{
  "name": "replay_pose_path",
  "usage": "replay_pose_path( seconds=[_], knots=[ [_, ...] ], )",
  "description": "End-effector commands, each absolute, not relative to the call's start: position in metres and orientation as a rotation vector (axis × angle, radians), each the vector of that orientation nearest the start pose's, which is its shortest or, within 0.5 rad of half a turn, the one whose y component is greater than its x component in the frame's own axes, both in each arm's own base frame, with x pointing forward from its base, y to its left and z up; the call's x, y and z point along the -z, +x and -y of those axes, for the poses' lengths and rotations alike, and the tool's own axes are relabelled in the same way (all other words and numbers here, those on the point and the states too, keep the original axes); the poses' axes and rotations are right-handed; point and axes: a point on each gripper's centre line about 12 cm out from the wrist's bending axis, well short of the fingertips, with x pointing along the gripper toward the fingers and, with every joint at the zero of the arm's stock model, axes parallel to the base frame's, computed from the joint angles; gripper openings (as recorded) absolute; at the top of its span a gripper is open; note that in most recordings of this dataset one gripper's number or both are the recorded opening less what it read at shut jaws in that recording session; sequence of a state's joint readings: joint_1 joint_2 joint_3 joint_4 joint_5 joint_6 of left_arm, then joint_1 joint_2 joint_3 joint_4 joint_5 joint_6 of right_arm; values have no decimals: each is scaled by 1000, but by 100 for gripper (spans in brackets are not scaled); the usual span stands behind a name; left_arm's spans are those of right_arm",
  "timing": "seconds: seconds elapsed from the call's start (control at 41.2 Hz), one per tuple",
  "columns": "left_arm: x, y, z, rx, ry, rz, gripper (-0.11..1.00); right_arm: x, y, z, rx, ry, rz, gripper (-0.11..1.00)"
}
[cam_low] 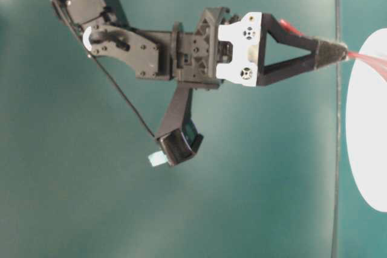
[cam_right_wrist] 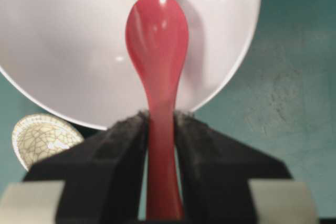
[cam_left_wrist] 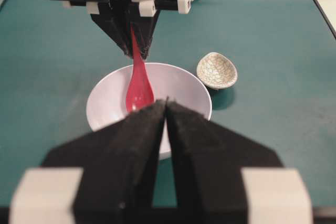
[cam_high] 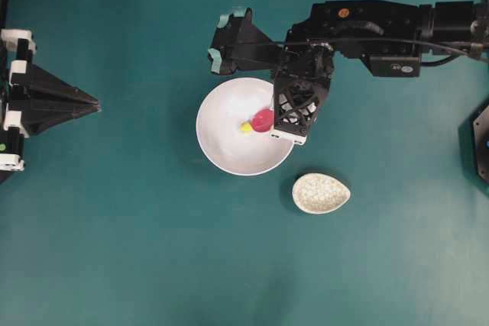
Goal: Scoop the yellow hexagonal prism block from the bowl with a spoon using the right arm.
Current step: 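Slide the spoon tip under the yellow block along the bowl floor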
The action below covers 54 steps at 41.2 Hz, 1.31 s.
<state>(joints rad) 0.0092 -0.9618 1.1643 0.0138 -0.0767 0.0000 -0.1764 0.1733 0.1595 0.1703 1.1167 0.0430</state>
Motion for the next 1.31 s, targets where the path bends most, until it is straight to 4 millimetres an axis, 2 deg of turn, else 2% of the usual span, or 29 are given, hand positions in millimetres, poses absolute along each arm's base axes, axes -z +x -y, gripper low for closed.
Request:
replay_pose_path(
  seconds=[0.0,0.655,1.287],
  knots=[
    [-281,202,-2,-7,16,-103,10,-206,407,52,98,331,-1400,23],
    [-281,202,-2,-7,16,-103,10,-200,419,46,91,316,-1341,23],
    [-281,202,-2,-7,15,-103,10,-203,432,38,77,317,-1230,23]
  ],
)
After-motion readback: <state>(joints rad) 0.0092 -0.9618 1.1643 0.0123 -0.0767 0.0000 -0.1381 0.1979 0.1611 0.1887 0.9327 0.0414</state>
